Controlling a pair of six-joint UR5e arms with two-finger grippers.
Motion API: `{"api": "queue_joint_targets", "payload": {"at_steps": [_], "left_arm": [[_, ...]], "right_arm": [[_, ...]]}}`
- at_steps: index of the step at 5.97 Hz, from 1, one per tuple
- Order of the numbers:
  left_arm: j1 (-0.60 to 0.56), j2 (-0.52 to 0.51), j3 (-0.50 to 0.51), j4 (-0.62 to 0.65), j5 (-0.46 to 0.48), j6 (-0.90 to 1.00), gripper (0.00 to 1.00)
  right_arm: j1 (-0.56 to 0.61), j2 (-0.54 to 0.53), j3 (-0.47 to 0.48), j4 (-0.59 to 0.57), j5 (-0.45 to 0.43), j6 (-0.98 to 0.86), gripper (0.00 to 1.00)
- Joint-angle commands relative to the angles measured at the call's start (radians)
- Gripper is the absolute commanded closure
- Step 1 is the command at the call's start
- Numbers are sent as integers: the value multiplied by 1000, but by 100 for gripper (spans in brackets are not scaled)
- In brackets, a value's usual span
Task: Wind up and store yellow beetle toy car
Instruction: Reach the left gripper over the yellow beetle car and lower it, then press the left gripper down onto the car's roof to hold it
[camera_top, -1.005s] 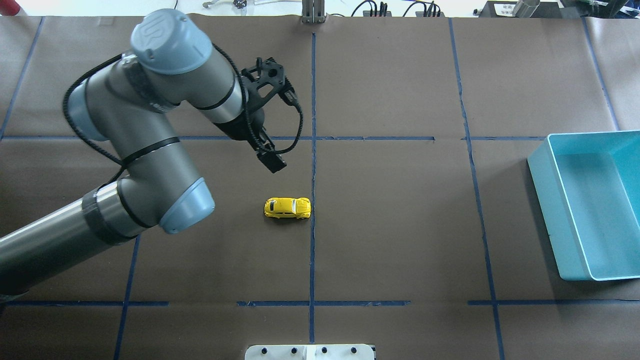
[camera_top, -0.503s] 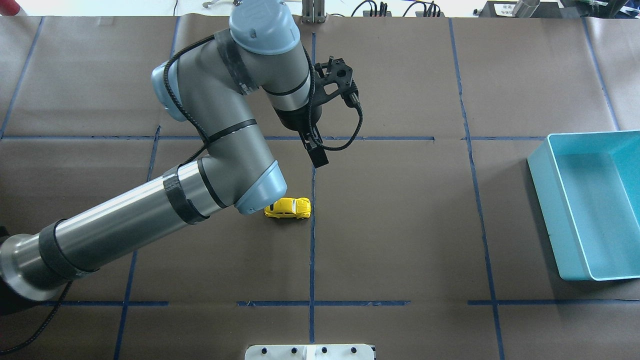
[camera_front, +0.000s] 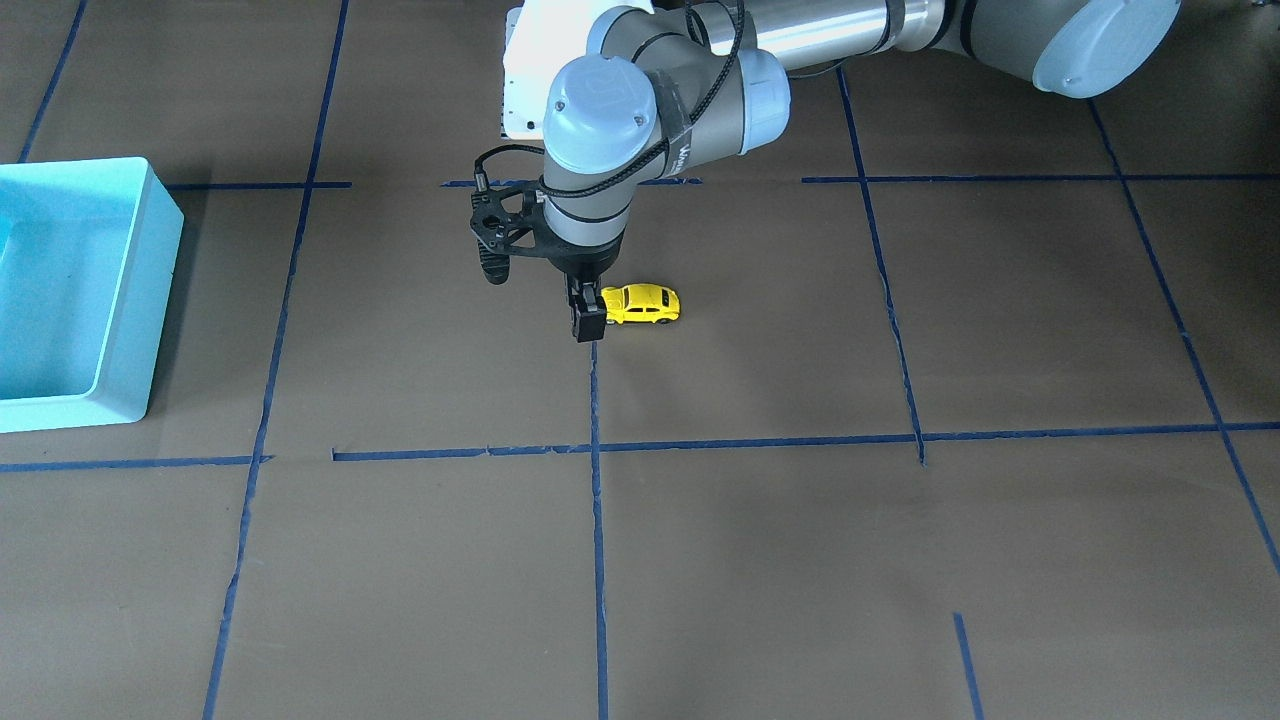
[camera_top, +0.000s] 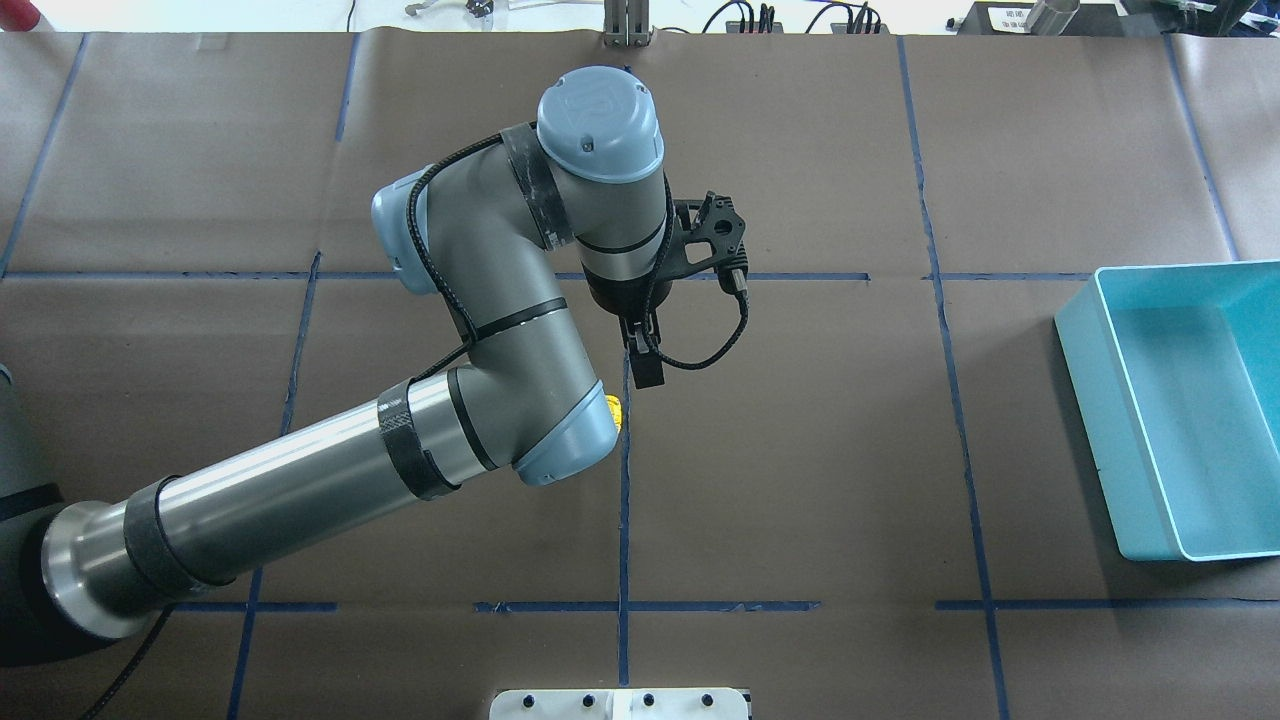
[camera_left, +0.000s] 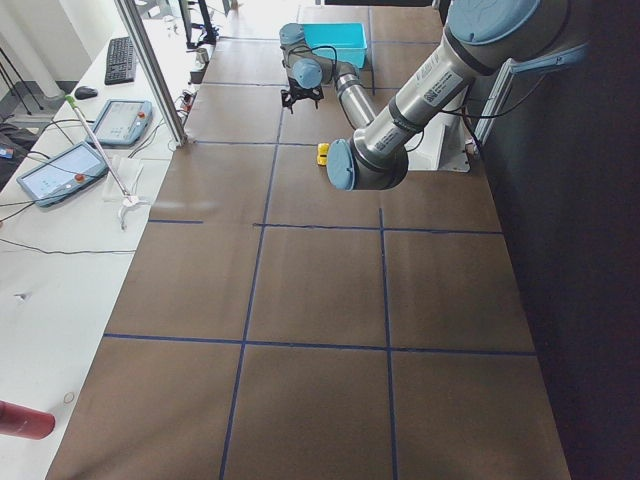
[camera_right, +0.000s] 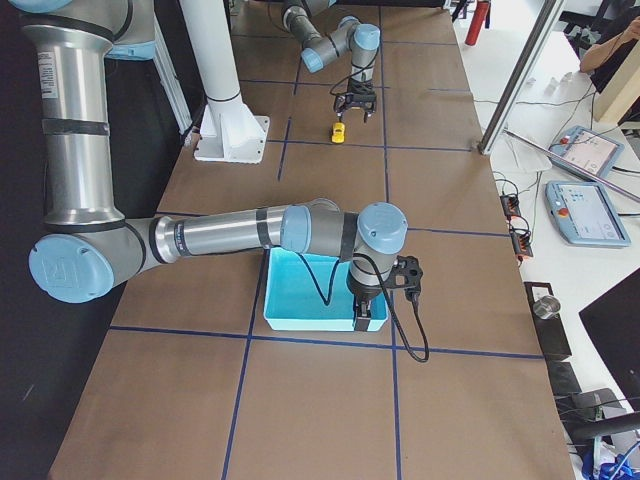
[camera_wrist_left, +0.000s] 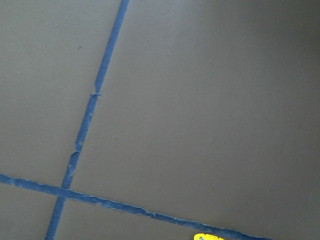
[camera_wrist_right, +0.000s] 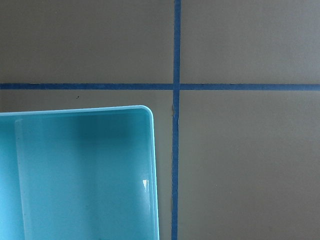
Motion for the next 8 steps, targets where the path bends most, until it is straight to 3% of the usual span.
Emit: {"api": "queue_joint_targets", "payload": {"at_steps": [1,4,8], "left_arm": [[54,16,-2,66,108,135,0],[97,40,4,89,218,255,0],[148,51,12,80,303,263,0]], "right_arm": [[0,0,0,0,0,0,0],[0,0,0,0,0,-1,0],[0,0,0,1,0,-1,0]]}}
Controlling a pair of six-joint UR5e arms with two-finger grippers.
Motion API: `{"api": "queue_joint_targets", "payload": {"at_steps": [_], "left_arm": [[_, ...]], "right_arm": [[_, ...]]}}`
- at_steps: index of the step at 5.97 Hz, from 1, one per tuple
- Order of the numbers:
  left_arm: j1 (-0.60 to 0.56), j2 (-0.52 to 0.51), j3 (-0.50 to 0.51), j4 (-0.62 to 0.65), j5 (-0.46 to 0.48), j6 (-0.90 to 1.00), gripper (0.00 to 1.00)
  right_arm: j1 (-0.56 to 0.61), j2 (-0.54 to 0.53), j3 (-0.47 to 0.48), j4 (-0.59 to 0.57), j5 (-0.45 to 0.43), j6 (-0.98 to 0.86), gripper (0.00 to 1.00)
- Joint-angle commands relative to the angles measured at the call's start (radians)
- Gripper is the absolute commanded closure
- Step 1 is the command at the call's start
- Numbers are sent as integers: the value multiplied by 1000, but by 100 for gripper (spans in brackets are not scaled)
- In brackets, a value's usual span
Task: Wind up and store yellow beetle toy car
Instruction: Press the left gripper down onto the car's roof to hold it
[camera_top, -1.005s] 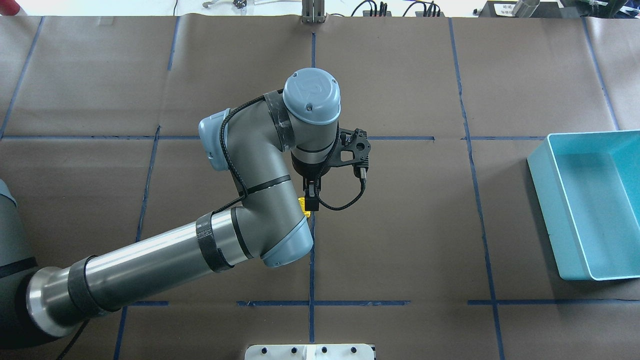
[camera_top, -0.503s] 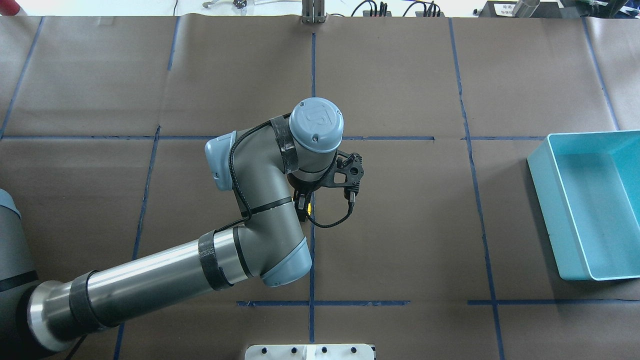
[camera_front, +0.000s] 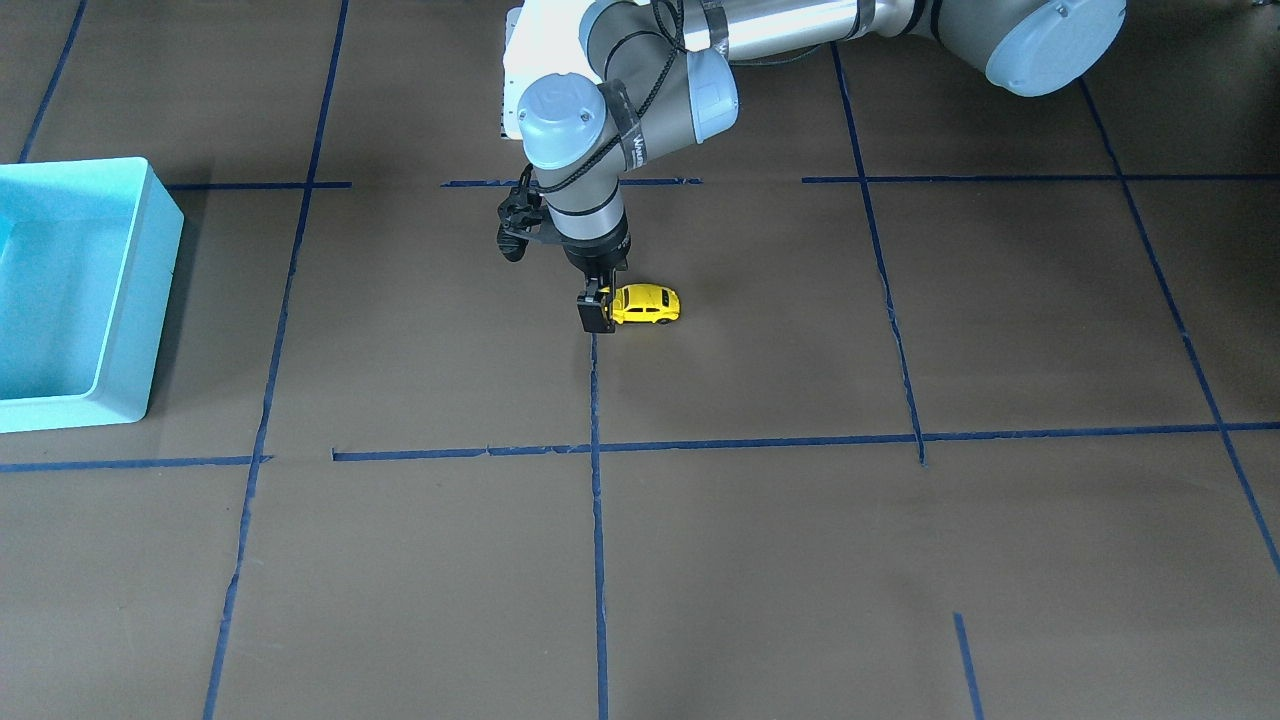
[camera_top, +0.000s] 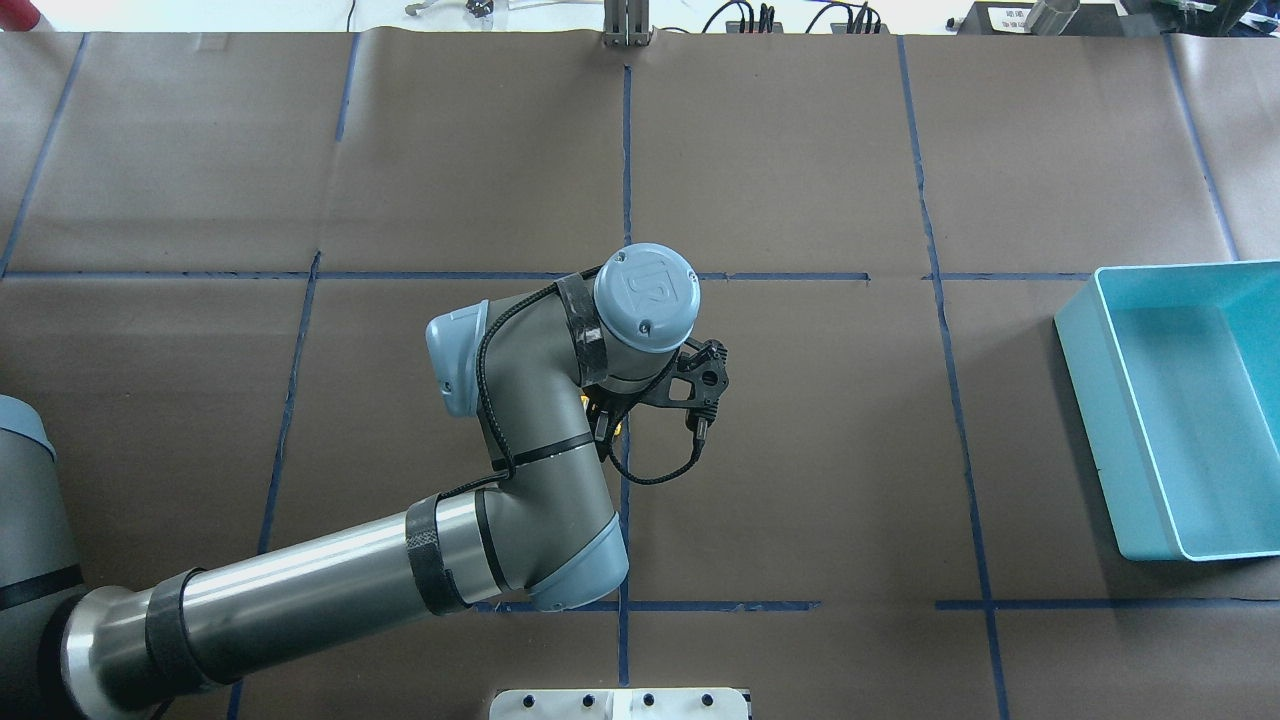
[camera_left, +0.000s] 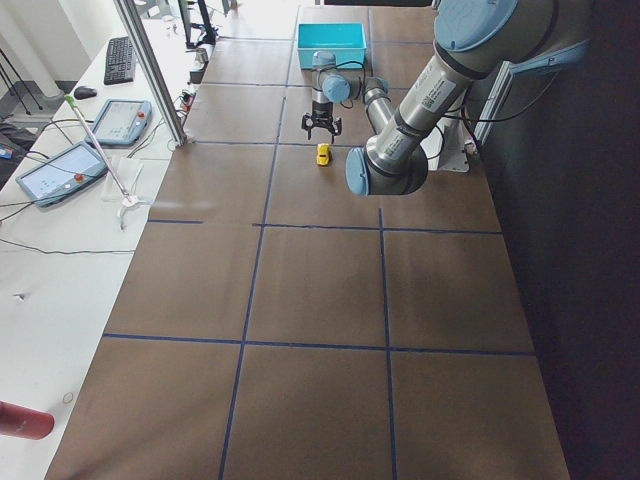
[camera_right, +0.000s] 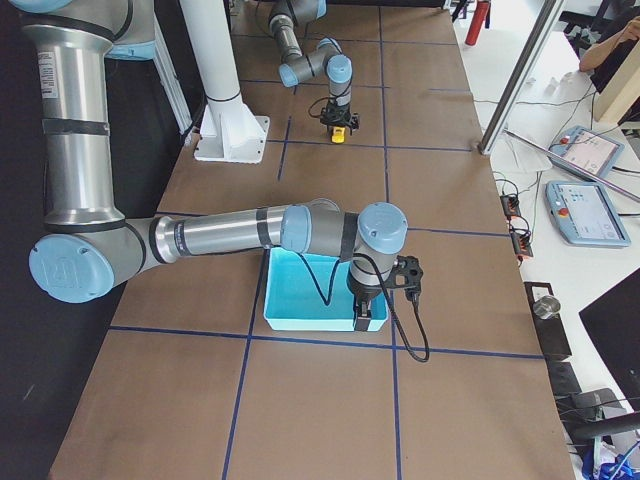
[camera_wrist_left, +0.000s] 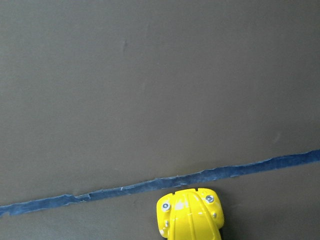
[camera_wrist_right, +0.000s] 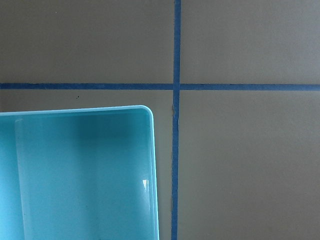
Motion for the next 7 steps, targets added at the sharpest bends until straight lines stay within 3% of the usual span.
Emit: {"api": "queue_joint_targets", "payload": {"at_steps": [1,7], "left_arm": [[17,7,4,-5,15,-9,0],[11,24,16,-60,15,-6,6]], "right_arm": [[0,0,0,0,0,0,0],[0,0,0,0,0,1,0]]}}
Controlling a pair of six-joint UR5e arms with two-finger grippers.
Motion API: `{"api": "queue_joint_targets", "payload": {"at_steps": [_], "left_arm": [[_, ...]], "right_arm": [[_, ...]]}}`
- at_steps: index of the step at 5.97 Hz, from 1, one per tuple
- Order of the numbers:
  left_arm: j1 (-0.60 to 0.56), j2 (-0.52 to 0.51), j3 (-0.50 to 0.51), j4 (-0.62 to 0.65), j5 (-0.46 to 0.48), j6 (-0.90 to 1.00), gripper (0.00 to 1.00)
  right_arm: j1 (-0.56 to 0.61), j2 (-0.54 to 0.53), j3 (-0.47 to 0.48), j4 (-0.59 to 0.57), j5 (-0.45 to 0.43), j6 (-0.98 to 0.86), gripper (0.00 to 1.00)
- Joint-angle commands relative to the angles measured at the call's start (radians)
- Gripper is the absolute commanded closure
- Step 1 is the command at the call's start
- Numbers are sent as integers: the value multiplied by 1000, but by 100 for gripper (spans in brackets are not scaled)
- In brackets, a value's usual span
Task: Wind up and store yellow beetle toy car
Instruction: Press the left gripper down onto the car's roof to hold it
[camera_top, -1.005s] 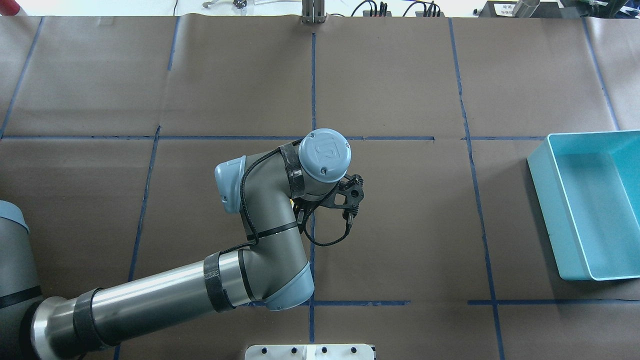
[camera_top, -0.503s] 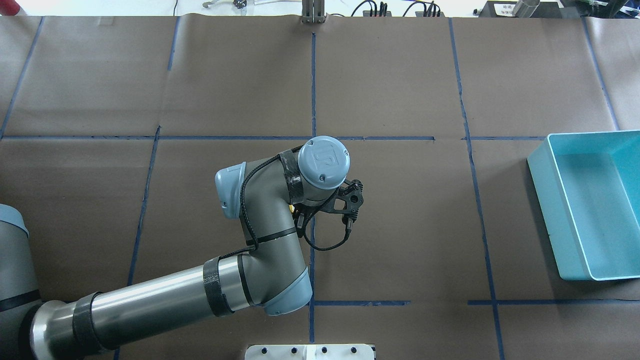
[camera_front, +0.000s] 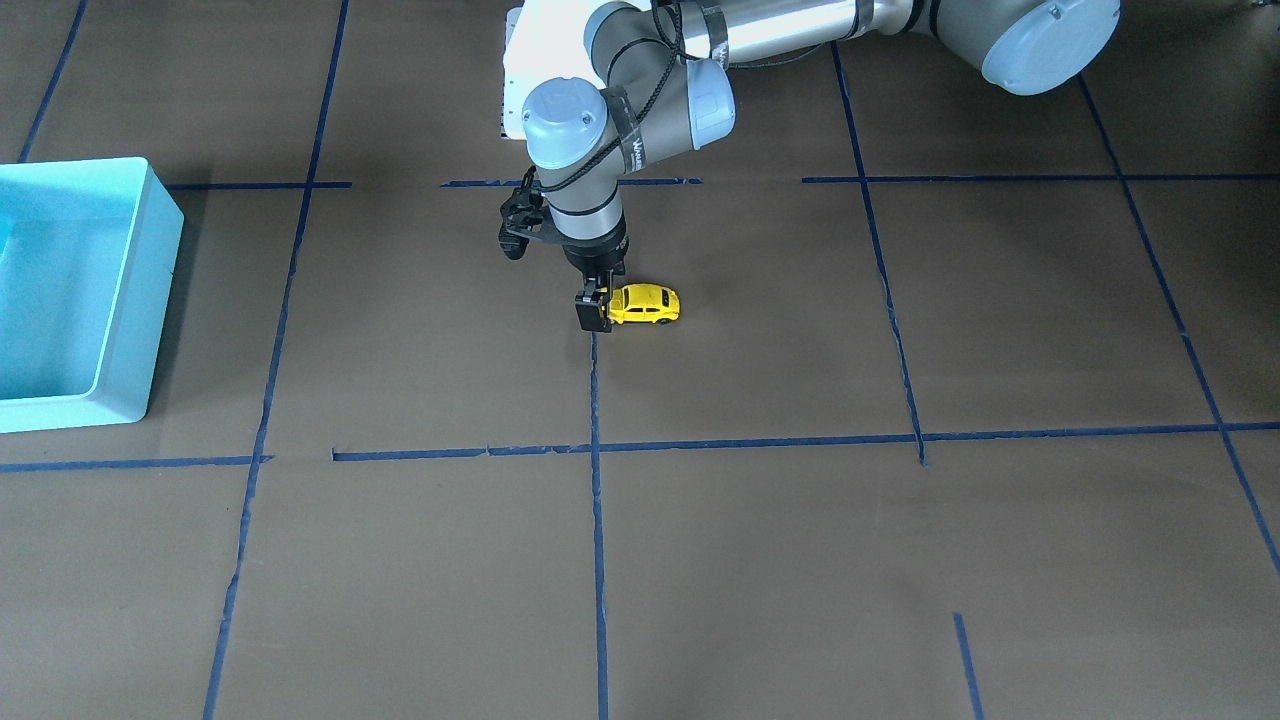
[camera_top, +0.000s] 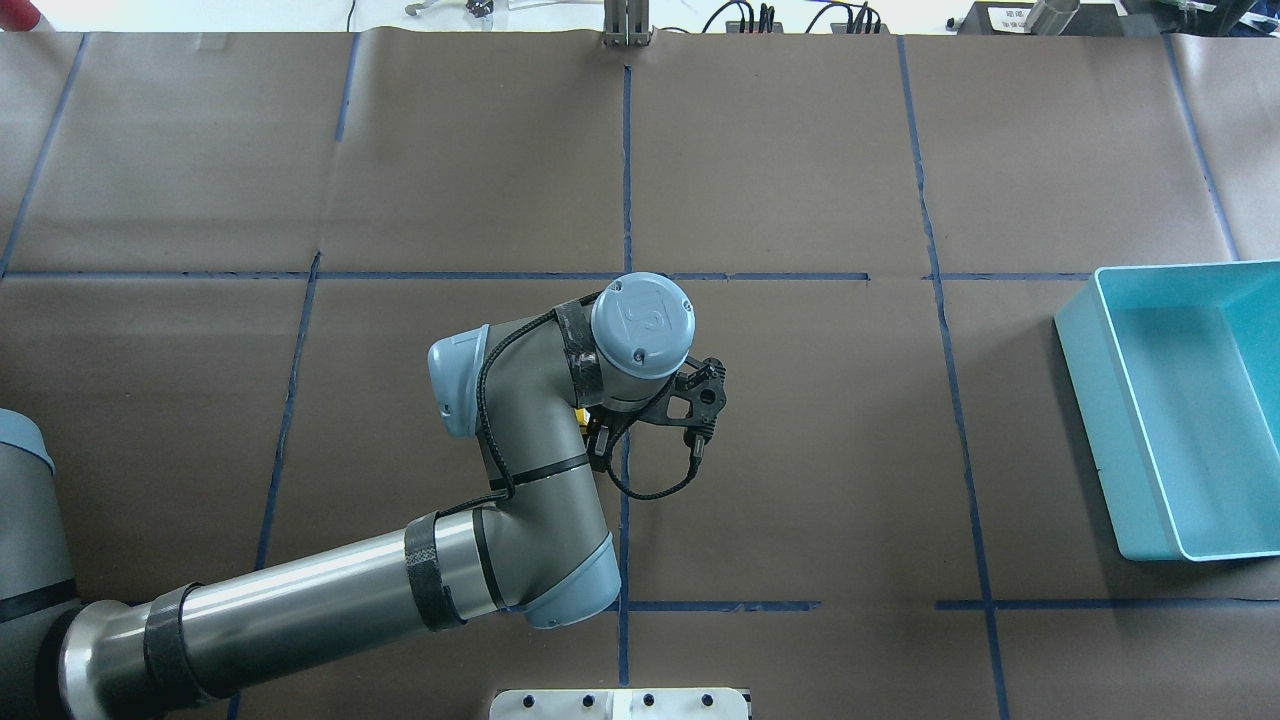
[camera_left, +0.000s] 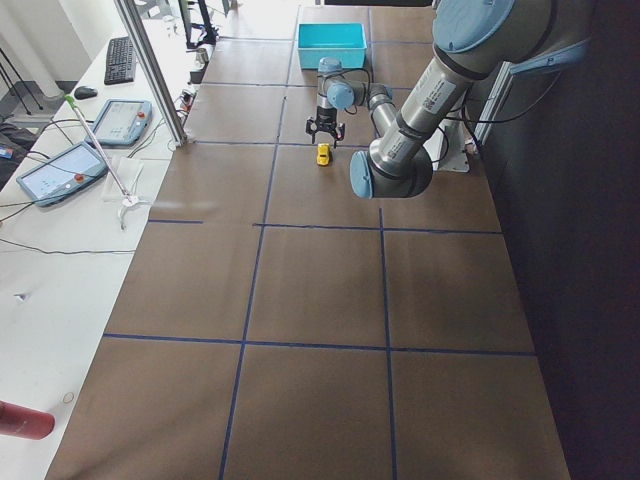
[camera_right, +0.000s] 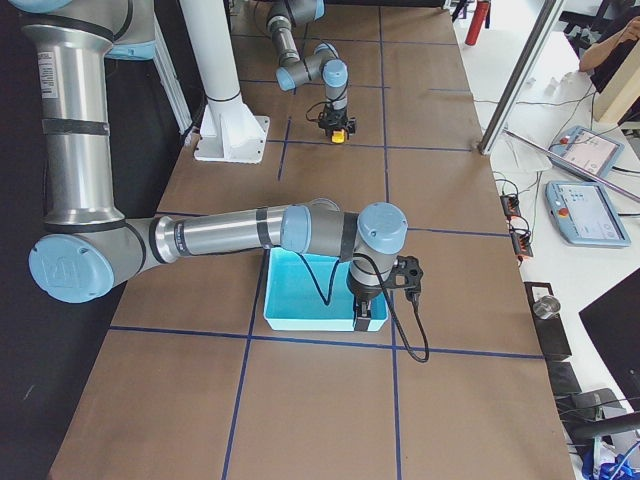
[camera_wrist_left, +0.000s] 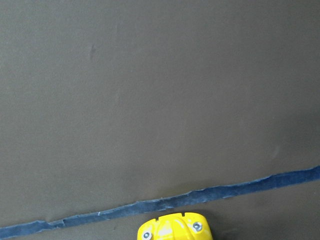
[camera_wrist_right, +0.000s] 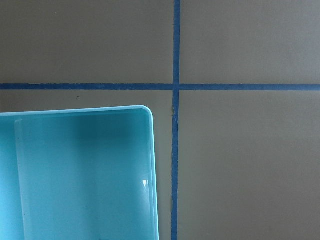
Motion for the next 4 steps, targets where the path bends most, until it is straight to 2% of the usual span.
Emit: {"api": "queue_joint_targets", "payload": {"at_steps": [1,3,4], "left_arm": [[-1,10,2,9,20,-3,5],[4,13,2,12,39,-64,5],[4,13,2,12,39,-63,9]], "right_arm": [[-1,0,0,0,0,0,0],[-1,0,0,0,0,0,0],[-1,0,0,0,0,0,0]]}}
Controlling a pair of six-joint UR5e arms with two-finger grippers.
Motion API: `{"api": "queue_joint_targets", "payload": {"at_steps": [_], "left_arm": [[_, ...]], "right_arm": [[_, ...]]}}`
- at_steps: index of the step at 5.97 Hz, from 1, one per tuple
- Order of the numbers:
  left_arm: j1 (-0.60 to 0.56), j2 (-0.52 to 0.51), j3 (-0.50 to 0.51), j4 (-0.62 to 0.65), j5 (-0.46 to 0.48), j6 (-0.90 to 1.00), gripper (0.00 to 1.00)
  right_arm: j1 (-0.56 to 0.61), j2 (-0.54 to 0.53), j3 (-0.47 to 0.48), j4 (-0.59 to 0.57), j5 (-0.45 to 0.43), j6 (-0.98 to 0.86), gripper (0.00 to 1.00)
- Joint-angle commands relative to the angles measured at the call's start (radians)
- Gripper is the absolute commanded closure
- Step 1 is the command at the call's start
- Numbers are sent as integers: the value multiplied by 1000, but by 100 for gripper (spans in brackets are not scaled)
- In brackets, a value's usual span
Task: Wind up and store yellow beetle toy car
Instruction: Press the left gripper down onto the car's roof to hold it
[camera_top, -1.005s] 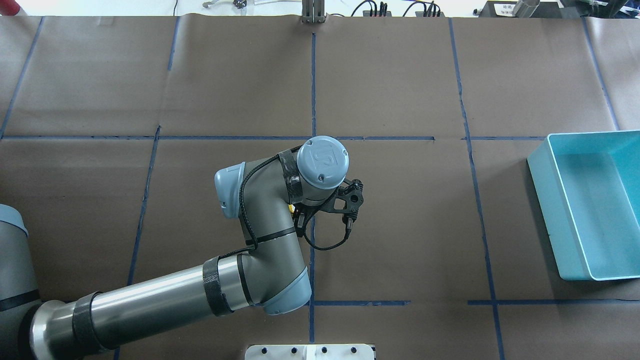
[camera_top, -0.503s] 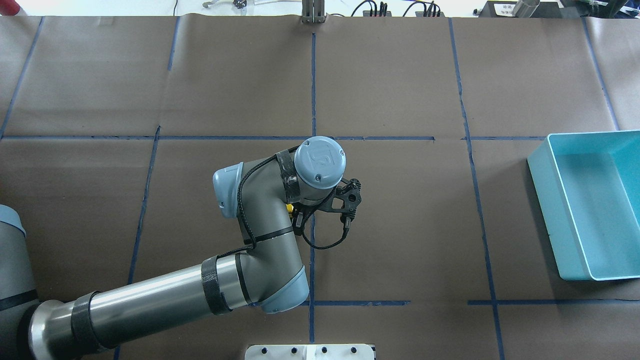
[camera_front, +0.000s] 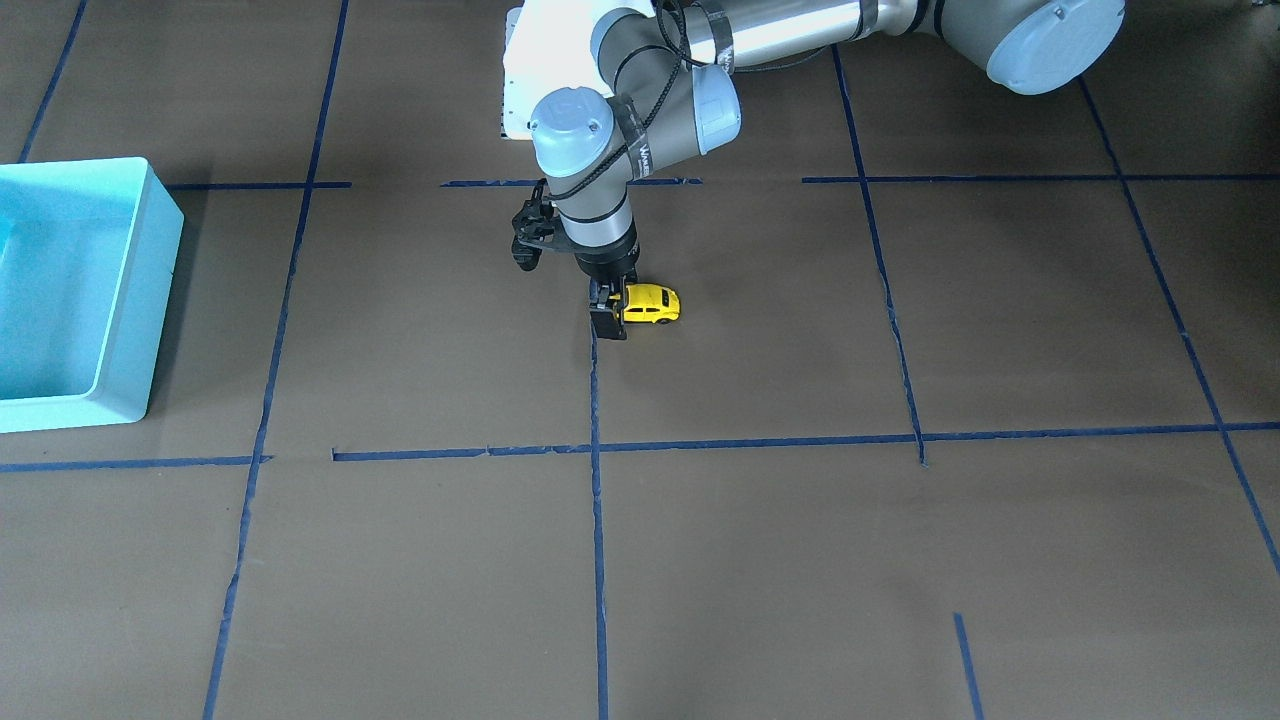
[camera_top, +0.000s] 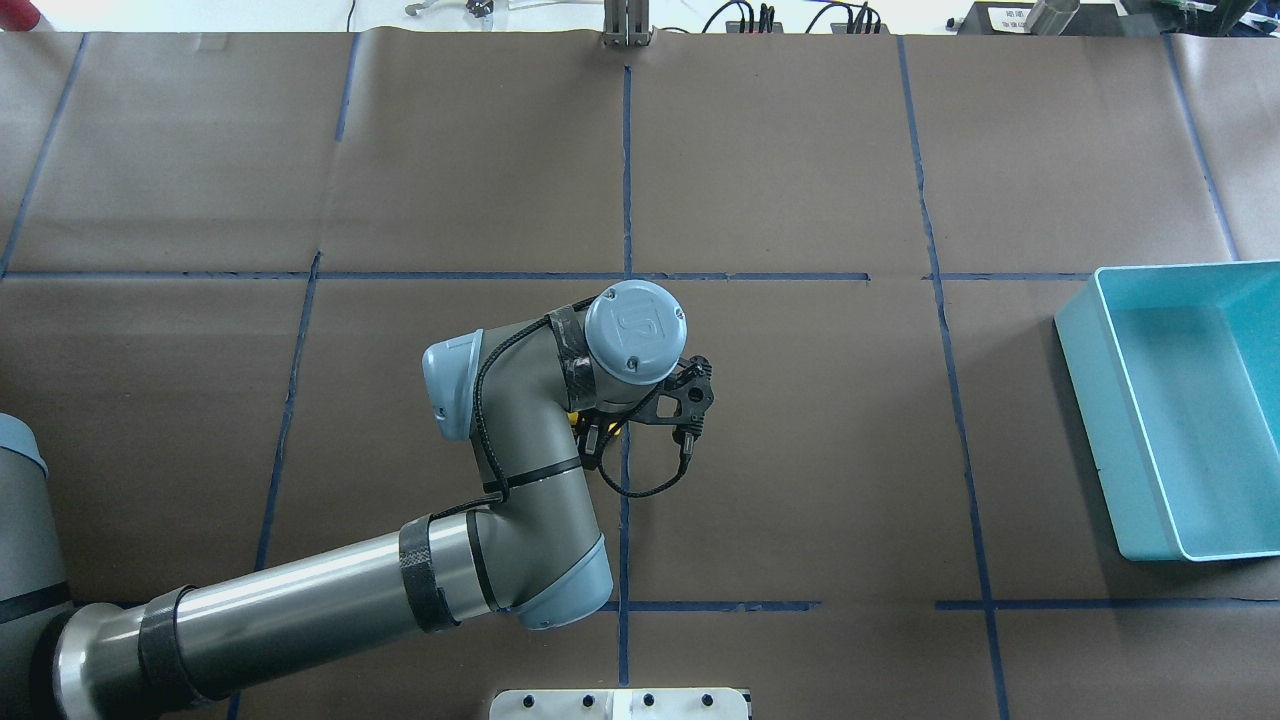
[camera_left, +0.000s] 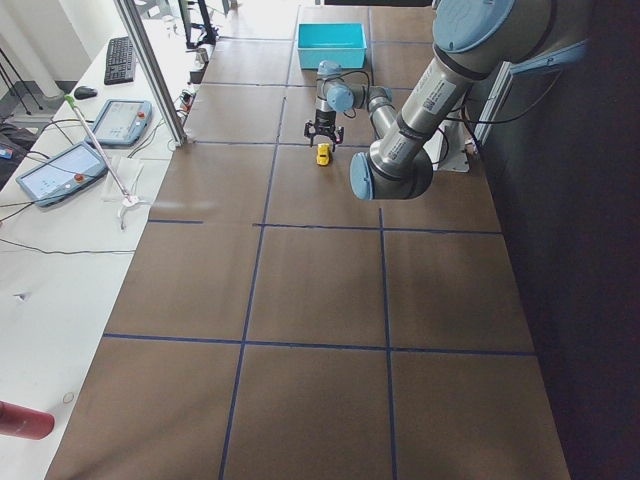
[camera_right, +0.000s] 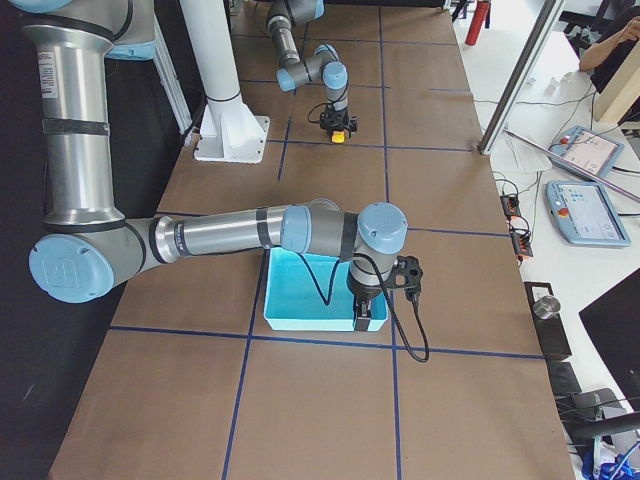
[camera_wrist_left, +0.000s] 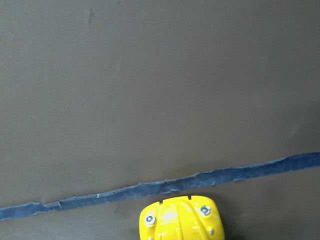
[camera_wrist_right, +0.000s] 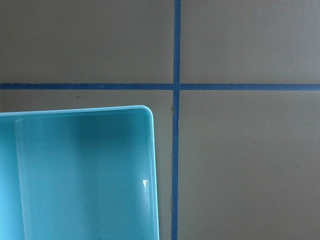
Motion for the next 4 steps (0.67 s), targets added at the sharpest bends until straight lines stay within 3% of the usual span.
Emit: {"api": "queue_joint_targets", "payload": {"at_steps": [1,2,4], "left_arm": [[1,-1,0,0,2,-10,32],[1,-3,-1,0,0,-9,62],[-5,-1,-38,5,0,-9,97]], "right_arm": [[0,0,0,0,0,0,0],[0,0,0,0,0,0,0],[0,0,0,0,0,0,0]]}}
